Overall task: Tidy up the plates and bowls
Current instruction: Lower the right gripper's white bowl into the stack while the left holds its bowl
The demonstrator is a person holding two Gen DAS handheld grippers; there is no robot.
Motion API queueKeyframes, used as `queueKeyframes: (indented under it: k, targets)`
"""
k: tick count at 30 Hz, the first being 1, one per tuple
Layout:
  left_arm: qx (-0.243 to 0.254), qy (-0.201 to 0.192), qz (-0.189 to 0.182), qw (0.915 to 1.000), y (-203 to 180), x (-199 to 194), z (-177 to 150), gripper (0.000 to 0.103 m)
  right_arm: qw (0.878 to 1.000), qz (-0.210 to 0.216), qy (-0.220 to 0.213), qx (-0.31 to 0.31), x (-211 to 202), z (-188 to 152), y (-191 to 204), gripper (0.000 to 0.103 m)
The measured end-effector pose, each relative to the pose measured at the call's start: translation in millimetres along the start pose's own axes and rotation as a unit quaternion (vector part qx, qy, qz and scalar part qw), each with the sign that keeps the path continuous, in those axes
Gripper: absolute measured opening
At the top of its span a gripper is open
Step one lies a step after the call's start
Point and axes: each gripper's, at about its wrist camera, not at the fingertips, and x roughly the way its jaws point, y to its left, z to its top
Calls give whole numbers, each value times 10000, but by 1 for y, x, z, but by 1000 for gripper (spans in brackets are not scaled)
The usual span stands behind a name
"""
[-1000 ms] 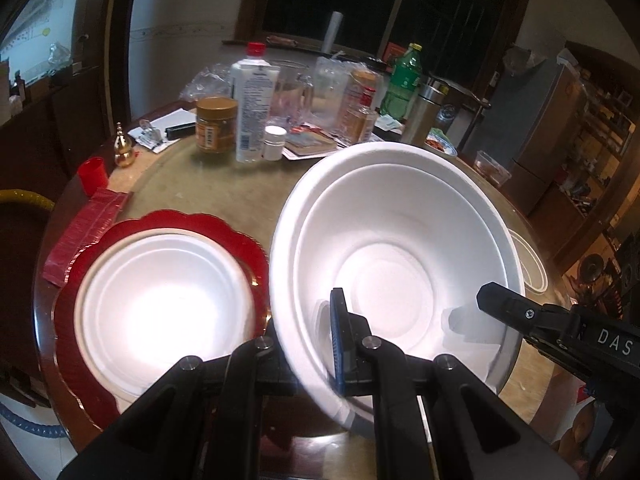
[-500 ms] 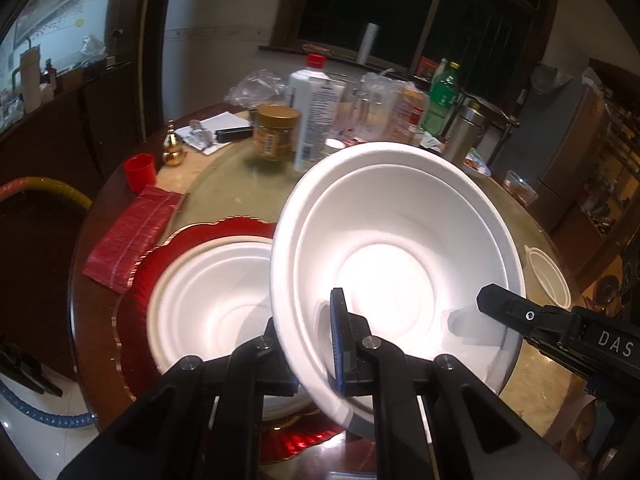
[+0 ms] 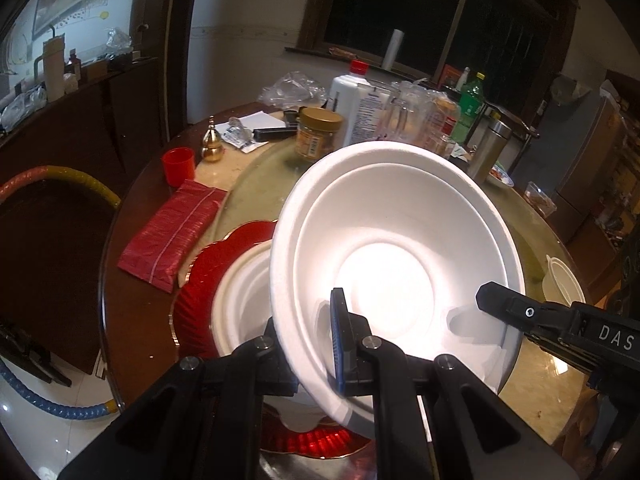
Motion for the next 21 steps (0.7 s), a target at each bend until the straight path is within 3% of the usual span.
queueKeyframes:
  k: [21]
  targets:
    - [-287,126,249,9992,38,9,-4,10,9992,-8,359,-198,41,-6,26,7]
